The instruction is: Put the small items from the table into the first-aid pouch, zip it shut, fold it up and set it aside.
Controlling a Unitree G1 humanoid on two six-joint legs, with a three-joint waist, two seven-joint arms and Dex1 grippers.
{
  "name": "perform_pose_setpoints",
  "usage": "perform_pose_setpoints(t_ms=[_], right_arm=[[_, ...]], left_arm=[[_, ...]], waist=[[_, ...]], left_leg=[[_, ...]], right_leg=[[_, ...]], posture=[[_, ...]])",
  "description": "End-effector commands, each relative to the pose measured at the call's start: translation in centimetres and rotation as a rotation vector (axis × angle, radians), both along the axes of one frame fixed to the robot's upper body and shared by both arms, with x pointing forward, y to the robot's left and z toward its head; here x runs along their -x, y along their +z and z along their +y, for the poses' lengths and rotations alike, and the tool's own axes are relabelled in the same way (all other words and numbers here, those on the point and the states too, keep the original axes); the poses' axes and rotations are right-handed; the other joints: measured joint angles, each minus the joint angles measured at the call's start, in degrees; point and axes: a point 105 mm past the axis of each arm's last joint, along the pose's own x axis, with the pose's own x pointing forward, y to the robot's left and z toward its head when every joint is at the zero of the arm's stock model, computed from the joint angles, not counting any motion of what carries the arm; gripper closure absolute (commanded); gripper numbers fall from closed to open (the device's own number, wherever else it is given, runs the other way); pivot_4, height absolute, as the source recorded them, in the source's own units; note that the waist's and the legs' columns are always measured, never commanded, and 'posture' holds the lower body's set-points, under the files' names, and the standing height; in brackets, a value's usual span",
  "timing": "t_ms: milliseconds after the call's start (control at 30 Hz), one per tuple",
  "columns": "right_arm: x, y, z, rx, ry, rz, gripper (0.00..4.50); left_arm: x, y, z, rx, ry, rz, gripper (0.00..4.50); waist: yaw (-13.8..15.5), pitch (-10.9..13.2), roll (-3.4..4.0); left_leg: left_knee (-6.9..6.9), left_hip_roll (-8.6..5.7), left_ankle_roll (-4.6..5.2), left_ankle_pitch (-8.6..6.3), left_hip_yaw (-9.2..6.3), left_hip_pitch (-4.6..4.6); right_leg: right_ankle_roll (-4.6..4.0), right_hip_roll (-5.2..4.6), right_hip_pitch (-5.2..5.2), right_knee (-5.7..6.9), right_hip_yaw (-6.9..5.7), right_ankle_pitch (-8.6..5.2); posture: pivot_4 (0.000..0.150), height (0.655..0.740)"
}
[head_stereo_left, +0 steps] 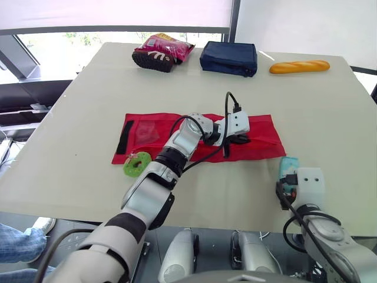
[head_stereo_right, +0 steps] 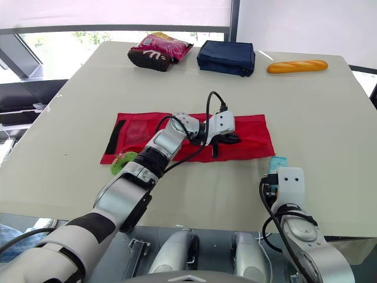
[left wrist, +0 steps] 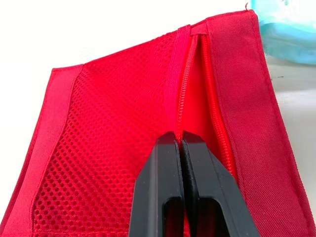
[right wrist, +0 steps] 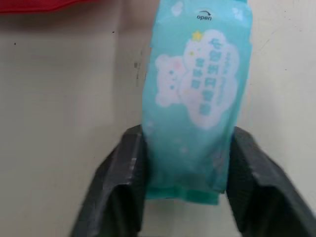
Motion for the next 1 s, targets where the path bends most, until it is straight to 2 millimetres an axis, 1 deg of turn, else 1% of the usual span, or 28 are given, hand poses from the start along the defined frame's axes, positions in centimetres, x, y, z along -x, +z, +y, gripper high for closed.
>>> perform_pose_setpoints(t_ms=[33,133,233,300,400,467,533,600,700,800,1000], right_arm=[[0.3,1.3,-1.7,0.066,-0.037,-0.043,2.77],[0.1,2.2,-2.2,0.078,0.035,-0.073,2.77],[0.1,3.5,-2.2,0.071,0.202,-0.088,2.77],[0.1,5.0,-1.2,0.001,0.352,-0.107,2.77],[0.4,6.2,0.5,-0.058,0.493,-0.101,2.77],[0.5,6.3,2.0,-0.086,0.573,-0.076,2.77],[-0.1,5.8,2.6,-0.109,0.586,-0.033,2.77],[-0.6,5.2,2.7,-0.115,0.578,0.008,2.77],[-2.1,4.0,2.8,-0.126,0.552,0.078,2.77],[-3.4,3.8,2.8,-0.139,0.523,0.099,2.77],[-4.4,3.1,2.9,-0.119,0.511,0.153,2.77]], left_arm=[[-0.3,1.8,-0.4,0.031,-0.012,-0.048,4.5],[-0.4,1.9,-0.4,0.032,-0.01,-0.049,4.5],[-0.5,1.8,-0.4,0.032,-0.011,-0.048,4.5],[-0.4,1.8,-0.5,0.032,-0.016,-0.046,4.5],[-0.4,1.8,-0.7,0.037,-0.021,-0.043,4.5],[-0.3,1.8,-0.9,0.043,-0.027,-0.042,4.5],[-0.2,1.9,-1.1,0.048,-0.037,-0.043,4.5],[-0.1,1.9,-1.3,0.051,-0.044,-0.043,4.5],[0.4,1.6,-1.5,0.054,-0.068,-0.048,4.5],[0.9,1.5,-1.6,0.06,-0.094,-0.049,4.5],[2.3,1.3,-2.3,0.073,-0.174,-0.069,4.5]], waist=[[0.0,0.0,0.0],[-0.1,0.0,0.0],[-0.1,0.0,0.01],[-0.1,0.0,0.02],[-0.2,0.0,0.02],[-0.2,0.0,0.01],[-0.1,0.0,0.01],[0.0,0.0,0.02],[-0.1,0.0,0.02],[0.0,0.0,0.03],[0.0,0.0,0.05]], left_leg=[[0.0,-0.01,0.0,0.0,0.0,0.0],[0.0,-0.03,0.0,0.0,0.01,0.0],[0.0,-0.04,0.0,0.0,0.0,0.01],[0.0,-0.05,0.0,0.0,0.01,0.01],[0.0,0.01,0.0,0.0,-0.03,0.03],[0.0,0.05,0.0,0.0,-0.07,0.03],[0.0,0.07,0.0,0.0,-0.07,0.02],[0.0,0.06,0.0,0.0,-0.06,0.0],[0.04,0.02,0.0,0.0,-0.14,-0.14],[0.07,-0.06,0.01,0.0,-0.14,-0.24],[0.07,-0.04,0.01,0.01,-0.22,-0.33]], right_leg=[[0.0,0.0,0.0,0.0,0.0,0.0],[0.01,0.0,0.0,0.0,0.01,0.0],[0.01,0.01,0.0,0.0,0.01,0.0],[0.01,0.01,0.0,0.0,0.03,0.0],[0.01,0.09,0.01,0.01,0.0,0.01],[-0.01,0.18,0.02,0.0,-0.03,0.02],[-0.04,0.21,0.01,0.01,-0.03,0.03],[-0.18,0.18,0.0,0.01,0.0,0.11],[-0.2,0.17,-0.02,-0.03,0.13,0.14],[-0.2,0.16,-0.08,-0.06,0.23,0.16],[-0.21,0.19,-0.14,-0.04,0.15,0.16]], posture=[[0.15,0.7164],[0.15,0.7164],[0.15,0.7164],[0.15,0.7164],[0.15,0.7164],[0.15,0.7164],[0.15,0.7164],[0.15,0.7164],[0.15,0.7164],[0.15,0.7164],[0.15,0.7164]])
